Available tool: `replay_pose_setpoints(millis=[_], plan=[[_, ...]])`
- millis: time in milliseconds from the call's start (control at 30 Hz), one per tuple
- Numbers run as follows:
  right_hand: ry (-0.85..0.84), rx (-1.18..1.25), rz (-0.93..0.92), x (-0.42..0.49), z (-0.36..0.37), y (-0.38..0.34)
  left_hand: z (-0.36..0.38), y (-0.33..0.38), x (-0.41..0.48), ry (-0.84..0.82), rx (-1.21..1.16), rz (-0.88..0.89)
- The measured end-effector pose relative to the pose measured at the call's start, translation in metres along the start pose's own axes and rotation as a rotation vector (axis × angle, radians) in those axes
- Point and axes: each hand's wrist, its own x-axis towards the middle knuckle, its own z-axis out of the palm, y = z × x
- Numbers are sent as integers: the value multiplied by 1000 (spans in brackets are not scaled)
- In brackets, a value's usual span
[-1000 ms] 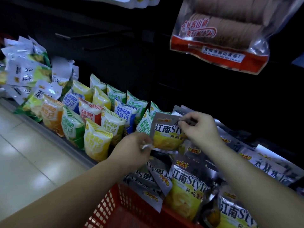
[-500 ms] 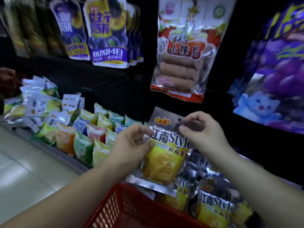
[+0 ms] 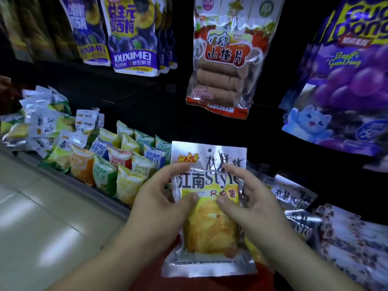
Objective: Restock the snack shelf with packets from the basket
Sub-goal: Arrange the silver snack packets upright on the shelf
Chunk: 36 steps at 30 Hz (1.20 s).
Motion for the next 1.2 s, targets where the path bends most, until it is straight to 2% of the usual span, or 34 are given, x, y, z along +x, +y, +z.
replay_pose_setpoints(millis=[100,233,367,500,667,733,933,1100,1200], plan=[[-101,94,8,1,-11,-7,-3,3,4,16,-75,-23],[48,2,-8,8,-18,0,4,-1,6,-68,-68,-11],[118,-77,-19,11,-26,4,14,-8,7,-16,-69,-99],[170,13,-27,11,-33,4,24,0,12,43,-60,-97],[-40,-170,-5,1,-40,-5,34,7,0,116,-78,-71],[-37,-212,-45,1,-42,-6,38,4,-1,143,-105,-76],[86,-172,-98,14,-42,4,42,3,-1,38,-7,-70],[106,-174,-130,19,-32,5,38,-5,9,-1,50,-117],[102,-170,-141,17,-29,4,38,-8,8,-3,37,-83]])
